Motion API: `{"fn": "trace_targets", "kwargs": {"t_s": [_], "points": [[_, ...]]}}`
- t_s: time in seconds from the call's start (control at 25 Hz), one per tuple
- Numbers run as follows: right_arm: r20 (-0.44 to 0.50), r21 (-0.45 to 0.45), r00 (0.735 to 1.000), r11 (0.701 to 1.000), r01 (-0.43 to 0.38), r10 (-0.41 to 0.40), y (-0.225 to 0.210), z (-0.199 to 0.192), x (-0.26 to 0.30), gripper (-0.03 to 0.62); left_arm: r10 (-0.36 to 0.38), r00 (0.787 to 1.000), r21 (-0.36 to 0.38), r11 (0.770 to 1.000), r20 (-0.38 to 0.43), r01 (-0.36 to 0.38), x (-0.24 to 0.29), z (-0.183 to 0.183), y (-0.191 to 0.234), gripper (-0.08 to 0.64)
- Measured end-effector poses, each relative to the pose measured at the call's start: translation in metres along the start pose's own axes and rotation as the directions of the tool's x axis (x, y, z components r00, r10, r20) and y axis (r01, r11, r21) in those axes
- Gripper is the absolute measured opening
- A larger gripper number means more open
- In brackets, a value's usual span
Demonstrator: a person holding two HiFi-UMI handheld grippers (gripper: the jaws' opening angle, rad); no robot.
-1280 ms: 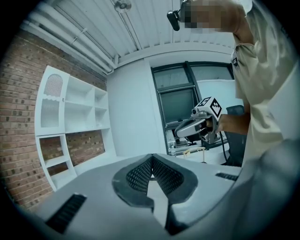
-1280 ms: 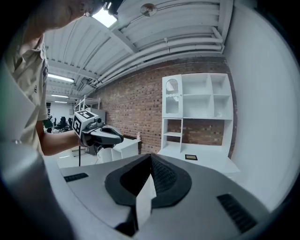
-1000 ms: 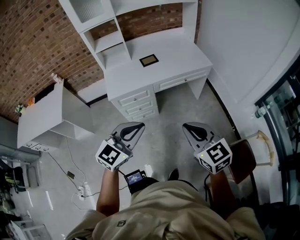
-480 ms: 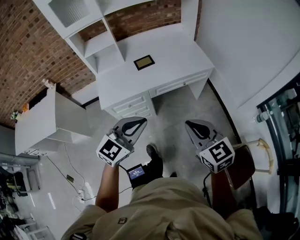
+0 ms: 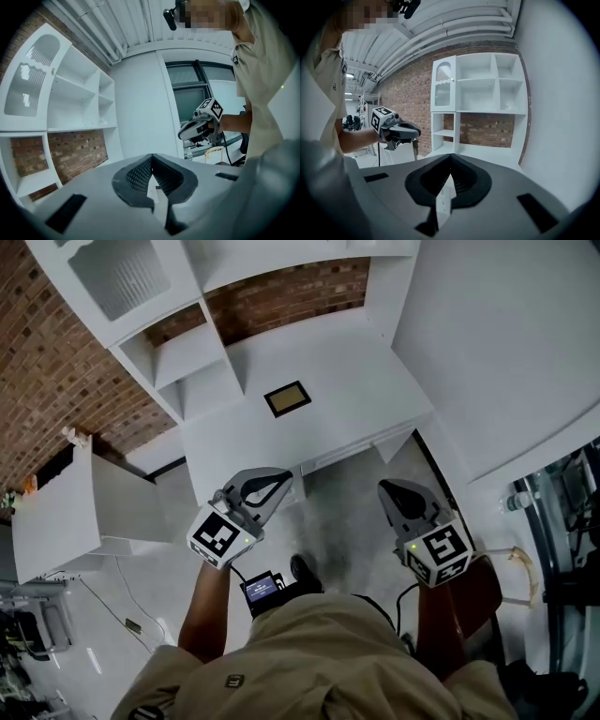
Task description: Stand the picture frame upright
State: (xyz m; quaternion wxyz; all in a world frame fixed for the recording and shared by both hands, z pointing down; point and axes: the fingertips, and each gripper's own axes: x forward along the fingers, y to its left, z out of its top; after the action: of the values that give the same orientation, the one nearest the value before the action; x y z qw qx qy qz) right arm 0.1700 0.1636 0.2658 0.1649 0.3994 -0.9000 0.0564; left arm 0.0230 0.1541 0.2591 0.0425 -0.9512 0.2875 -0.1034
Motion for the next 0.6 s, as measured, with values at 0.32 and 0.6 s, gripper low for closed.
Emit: {"fn": "trace_targets", "kwargs": {"t_s": [0.32, 0.6], "points": [[-0.007, -0.019, 1.0, 1.0, -0.01, 0.01, -0.011, 0.031, 0.078, 0.003, 0.019, 1.0, -0.018, 1.0, 0.024, -0.019, -0.003, -0.01, 0.076, 0.008], [-0.021, -0.022, 0.998, 0.998, -0.051, 0.051, -0.025, 0.035, 0.12, 0.003, 0.054, 0.999, -0.043, 0.998, -0.003, -0.054, 0.0, -0.027, 0.109, 0.007]]}}
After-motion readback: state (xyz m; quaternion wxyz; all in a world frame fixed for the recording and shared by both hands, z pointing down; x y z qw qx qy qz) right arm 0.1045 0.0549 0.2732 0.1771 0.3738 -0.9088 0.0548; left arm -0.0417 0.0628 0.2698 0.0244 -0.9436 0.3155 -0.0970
